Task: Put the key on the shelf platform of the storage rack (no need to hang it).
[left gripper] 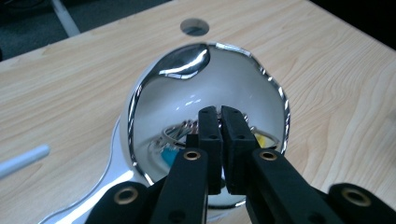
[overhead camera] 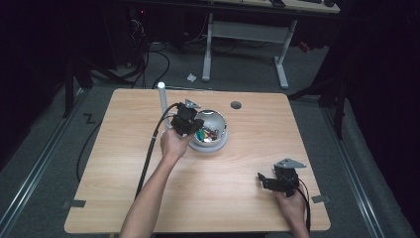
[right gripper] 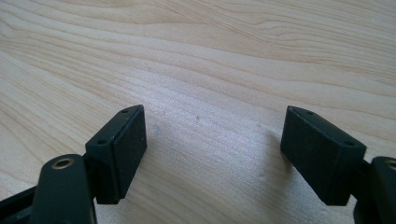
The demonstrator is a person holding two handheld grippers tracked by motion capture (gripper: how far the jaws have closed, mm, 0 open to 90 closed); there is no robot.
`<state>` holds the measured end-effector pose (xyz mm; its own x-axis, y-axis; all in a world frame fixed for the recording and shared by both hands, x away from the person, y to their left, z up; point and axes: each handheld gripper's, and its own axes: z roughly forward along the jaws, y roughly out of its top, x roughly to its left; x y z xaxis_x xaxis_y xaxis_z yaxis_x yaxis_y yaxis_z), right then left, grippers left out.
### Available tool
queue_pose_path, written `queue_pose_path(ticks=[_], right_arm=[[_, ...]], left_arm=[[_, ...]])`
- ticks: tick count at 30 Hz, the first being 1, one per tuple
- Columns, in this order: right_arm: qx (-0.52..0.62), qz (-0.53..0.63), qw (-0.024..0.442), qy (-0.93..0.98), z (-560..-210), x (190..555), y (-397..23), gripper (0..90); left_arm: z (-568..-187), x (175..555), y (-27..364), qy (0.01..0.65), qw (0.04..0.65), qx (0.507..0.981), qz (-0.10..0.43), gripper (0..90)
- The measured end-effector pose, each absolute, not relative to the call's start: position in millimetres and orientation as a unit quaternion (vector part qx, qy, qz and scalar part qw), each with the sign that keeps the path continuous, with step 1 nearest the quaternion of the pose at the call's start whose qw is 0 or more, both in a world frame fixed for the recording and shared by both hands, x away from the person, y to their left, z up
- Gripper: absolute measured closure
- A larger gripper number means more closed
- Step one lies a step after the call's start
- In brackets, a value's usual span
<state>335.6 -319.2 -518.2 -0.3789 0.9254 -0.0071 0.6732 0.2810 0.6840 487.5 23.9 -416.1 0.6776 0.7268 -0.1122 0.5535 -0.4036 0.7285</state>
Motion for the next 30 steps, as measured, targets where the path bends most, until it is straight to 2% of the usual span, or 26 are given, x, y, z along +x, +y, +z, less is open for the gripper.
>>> queue_pose_path(ticks=[4, 10, 16, 23, 30], right_arm=[[0.517, 0.304, 0.208, 0.773, -518, 336, -319, 22.8], [0.517, 0.303, 0.208, 0.773, -518, 335, -319, 22.8], [0.517, 0.303, 0.207, 0.773, -518, 335, -319, 22.8], [0.518, 0.304, 0.208, 0.773, -518, 335, -319, 22.9], [0.517, 0.304, 0.208, 0.773, -518, 336, -319, 22.8]], left_arm=[[-430, 487, 26, 0.390, 0.367, 0.838, 0.106, 87.6], [-441, 488, 26, 0.376, 0.369, 0.843, 0.110, 86.8], [-440, 486, 28, 0.367, 0.375, 0.844, 0.112, 78.2], [-434, 478, 32, 0.382, 0.384, 0.832, 0.117, 58.0], [-431, 465, 46, 0.396, 0.398, 0.818, 0.124, 49.9]])
